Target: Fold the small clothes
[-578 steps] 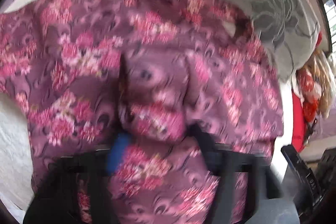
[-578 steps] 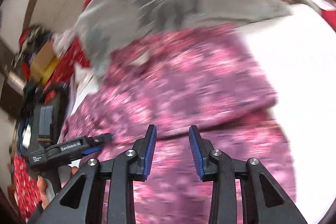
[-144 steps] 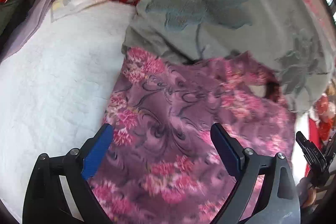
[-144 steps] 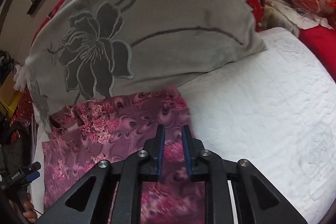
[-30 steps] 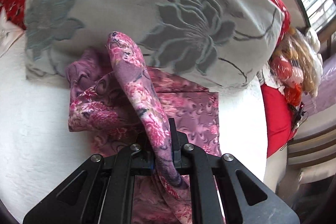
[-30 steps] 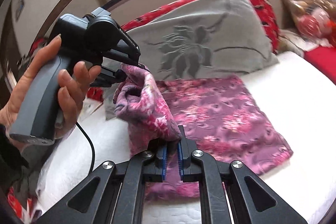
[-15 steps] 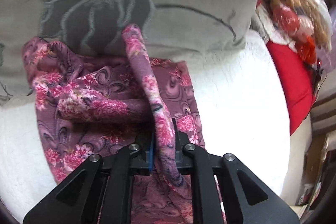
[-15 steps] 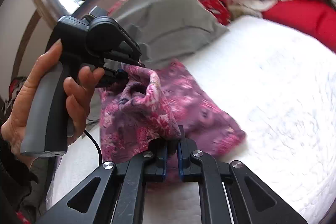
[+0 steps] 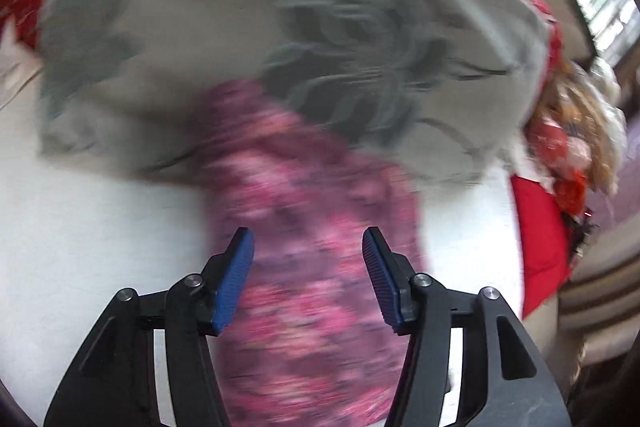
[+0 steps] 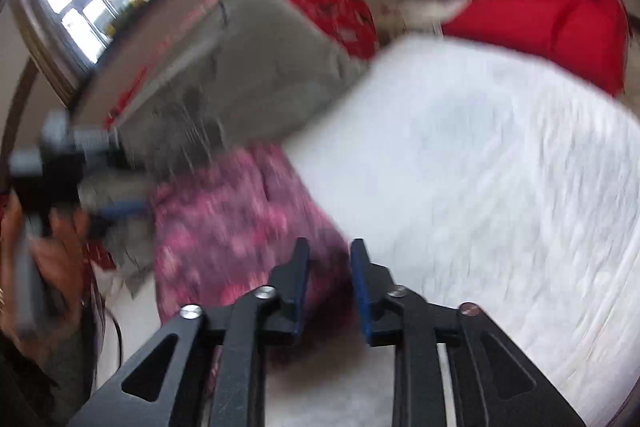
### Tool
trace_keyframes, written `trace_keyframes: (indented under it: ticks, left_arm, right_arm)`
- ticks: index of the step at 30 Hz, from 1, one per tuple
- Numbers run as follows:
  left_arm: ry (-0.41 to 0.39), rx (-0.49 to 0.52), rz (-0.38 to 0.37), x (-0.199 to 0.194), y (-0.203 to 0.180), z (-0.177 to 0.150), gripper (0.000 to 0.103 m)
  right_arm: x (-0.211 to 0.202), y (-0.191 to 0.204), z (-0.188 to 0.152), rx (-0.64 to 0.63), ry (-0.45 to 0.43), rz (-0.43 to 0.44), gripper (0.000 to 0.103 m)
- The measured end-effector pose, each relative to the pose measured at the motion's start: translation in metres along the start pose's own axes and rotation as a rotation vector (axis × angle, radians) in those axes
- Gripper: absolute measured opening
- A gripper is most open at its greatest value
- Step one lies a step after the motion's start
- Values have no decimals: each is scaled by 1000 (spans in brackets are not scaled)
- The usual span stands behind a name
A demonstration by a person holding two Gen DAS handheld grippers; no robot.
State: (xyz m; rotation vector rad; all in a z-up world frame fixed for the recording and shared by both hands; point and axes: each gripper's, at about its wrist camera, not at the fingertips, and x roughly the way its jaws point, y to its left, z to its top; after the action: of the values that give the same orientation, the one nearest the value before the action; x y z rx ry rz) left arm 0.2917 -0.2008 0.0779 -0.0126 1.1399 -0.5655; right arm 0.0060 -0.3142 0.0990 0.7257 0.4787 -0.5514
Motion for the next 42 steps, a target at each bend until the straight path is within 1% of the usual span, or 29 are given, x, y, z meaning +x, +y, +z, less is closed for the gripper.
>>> trace_keyframes:
  ticks: [1, 3, 5, 7, 8, 9, 11, 12, 13, 14, 16, 18, 19, 20, 22, 25, 27, 29, 30, 31, 32, 33, 34, 35, 36, 38, 39, 40, 42]
  left_arm:
    - [10, -18, 8, 1, 14, -6, 55]
    - [46, -60, 2, 7, 40, -21, 55]
    - [84, -90, -9, 16, 58, -35, 55]
    - [97, -102, -26, 22, 63, -42, 55]
    - [102, -112, -42, 24, 66, -46, 55]
    - [102, -116, -52, 23, 65, -50, 55]
    - [103, -110, -59, 21, 65, -49, 55]
    - [96, -97, -60, 19, 64, -48, 55]
    - [85, -85, -58, 15, 64, -48, 55]
    - [71, -70, -47, 12, 62, -47, 55]
    - [45, -51, -13, 13, 57, -46, 56]
    - [44, -29, 38, 24, 53, -48, 59]
    - [47, -20, 58, 29, 51, -48, 67]
    - [55, -11, 80, 35, 49, -49, 70]
    - [61, 0, 95, 38, 43, -52, 70]
    - [48, 28, 112, 28, 38, -56, 69]
    - [51, 41, 123, 27, 35, -59, 69]
    - [53, 45, 124, 26, 30, -62, 69]
    - [51, 46, 128, 23, 29, -66, 69]
    - [52, 47, 132, 21, 29, -68, 69]
    - [54, 48, 136, 20, 28, -69, 69]
    - [56, 49, 139, 20, 23, -72, 69]
    - [57, 51, 141, 18, 24, -72, 69]
    - [57, 57, 144, 13, 24, -74, 69]
    - [54, 61, 147, 11, 20, -78, 69]
    - [41, 74, 157, 4, 25, -78, 69]
    - [41, 74, 160, 3, 25, -79, 69]
    - [46, 68, 159, 1, 27, -82, 69]
    - [71, 55, 141, -6, 34, -89, 69]
  right_arm:
    - [8, 5, 15, -22, 8, 32, 54]
    - [36, 16, 45, -51, 37, 77, 54]
    - [88, 35, 69, -112, 154, 131, 54]
    - [132, 51, 78, -142, 273, 192, 52]
    - [157, 59, 77, -161, 338, 195, 49]
    - [179, 66, 74, -184, 391, 180, 51]
    - [203, 74, 62, -241, 440, 95, 50]
    - [210, 76, 57, -260, 467, 83, 44]
    - [213, 80, 55, -278, 482, 121, 15]
    - [209, 84, 56, -294, 465, 145, 4]
    - [191, 90, 61, -340, 377, 212, 4]
    - [178, 84, 68, -329, 299, 207, 4]
    - [180, 78, 68, -306, 301, 188, 4]
    - [190, 70, 66, -281, 328, 149, 4]
    - [212, 60, 55, -289, 423, 60, 4]
    - [199, 60, 54, -290, 396, 77, 5]
    - [180, 59, 57, -269, 396, 117, 11]
    - [164, 54, 56, -267, 401, 156, 13]
    - [158, 52, 54, -269, 410, 168, 21]
    - [153, 47, 48, -269, 442, 177, 34]
    - [151, 44, 45, -269, 466, 174, 40]
    - [150, 40, 40, -270, 494, 168, 41]
    - [147, 39, 33, -281, 523, 163, 35]
    - [143, 41, 31, -298, 519, 173, 26]
    - [133, 43, 34, -317, 493, 195, 8]
    - [117, 46, 39, -333, 421, 241, 8]
    - [113, 45, 39, -335, 396, 230, 7]
    - [117, 42, 38, -334, 404, 211, 7]
    - [137, 35, 25, -364, 511, 106, 8]
